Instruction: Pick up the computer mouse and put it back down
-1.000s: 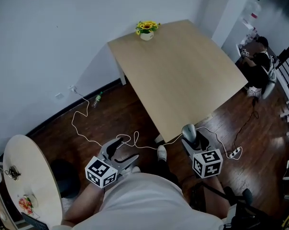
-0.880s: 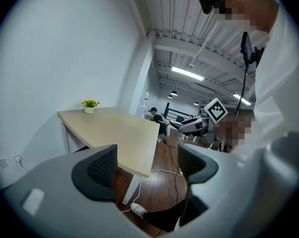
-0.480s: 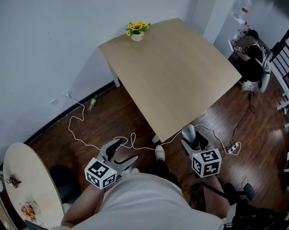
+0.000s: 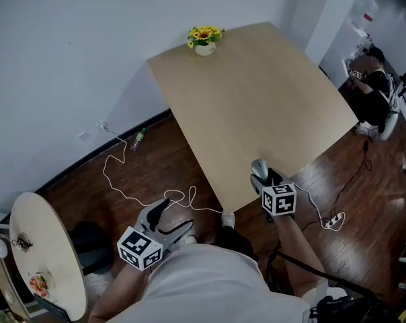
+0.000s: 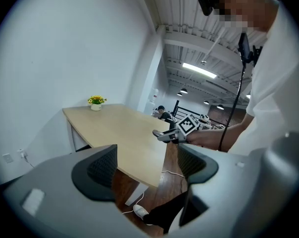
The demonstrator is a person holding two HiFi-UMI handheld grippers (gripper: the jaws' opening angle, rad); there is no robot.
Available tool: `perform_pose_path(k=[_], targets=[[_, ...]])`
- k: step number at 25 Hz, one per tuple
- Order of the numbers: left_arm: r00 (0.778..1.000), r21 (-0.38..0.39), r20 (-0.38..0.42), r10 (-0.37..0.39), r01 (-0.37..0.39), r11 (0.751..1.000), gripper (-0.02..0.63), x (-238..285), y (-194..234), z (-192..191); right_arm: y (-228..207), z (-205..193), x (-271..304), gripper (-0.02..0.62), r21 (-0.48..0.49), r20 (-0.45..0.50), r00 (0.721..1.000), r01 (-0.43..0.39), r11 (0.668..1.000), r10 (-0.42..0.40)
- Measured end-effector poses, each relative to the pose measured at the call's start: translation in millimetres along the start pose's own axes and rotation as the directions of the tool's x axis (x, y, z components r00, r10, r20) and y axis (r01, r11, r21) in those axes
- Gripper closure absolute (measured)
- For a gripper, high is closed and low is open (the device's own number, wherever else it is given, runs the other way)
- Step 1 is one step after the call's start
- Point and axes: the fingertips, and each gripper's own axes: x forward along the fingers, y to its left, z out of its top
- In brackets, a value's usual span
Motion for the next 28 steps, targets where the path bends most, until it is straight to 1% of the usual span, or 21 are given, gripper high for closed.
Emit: perform_pose_path(k=[3,7,12,14,18,20,23,26,28], targets=[[0.999,-0.033,-0.002,0.042,-0.042,0.999,0.25,15.9,3.9,11.9,-26.0,3.0,55.8,0.299,-0.014,-0.042,0.999,-0.005,1.0,0.005],[0.996,-0.091,-0.032,0.083,-0.085,0.992,0.25,44.3,6.5,19.9,-52.1,3.0,120.7,0.299,-0.03,-0.109,0.994,-0.02,0.999,0.017],[0.992,-0.134,-0.068,0.108,-0.117,0.984,0.25,78.9,9.1,20.5,-75.6,-14.7,170.6,0.298,-0.045,-0.195,0.981,-0.031,0.999,0.022],[0.989,-0.156,-0.081,0.12,-0.132,0.979,0.25,84.2,11.1,19.0,-76.9,-22.2,177.2,0.298,-0.042,-0.217,0.976,-0.035,0.998,0.025],[0.988,-0.172,-0.081,0.129,-0.141,0.975,0.25,94.0,14.0,20.1,-73.1,-27.2,178.8,0.295,-0.068,-0.219,0.976,-0.032,0.997,0.016],[0.989,-0.167,-0.079,0.122,-0.134,0.977,0.25,100.9,16.0,22.0,-72.0,-28.6,180.6,0.293,-0.084,-0.219,0.976,-0.025,0.996,0.006],[0.991,-0.159,-0.076,0.111,-0.122,0.98,0.25,108.1,18.0,26.7,-71.3,-28.1,180.9,0.29,-0.075,-0.212,0.977,-0.027,0.997,0.01],[0.992,-0.154,-0.071,0.104,-0.113,0.982,0.25,107.6,20.0,30.6,-69.9,-27.3,178.6,0.261,-0.059,-0.196,0.98,-0.047,0.997,0.035],[0.993,-0.143,-0.064,0.098,-0.106,0.984,0.25,104.2,23.9,31.2,-72.0,-23.0,174.7,0.257,-0.064,-0.179,0.984,-0.035,0.997,0.023]])
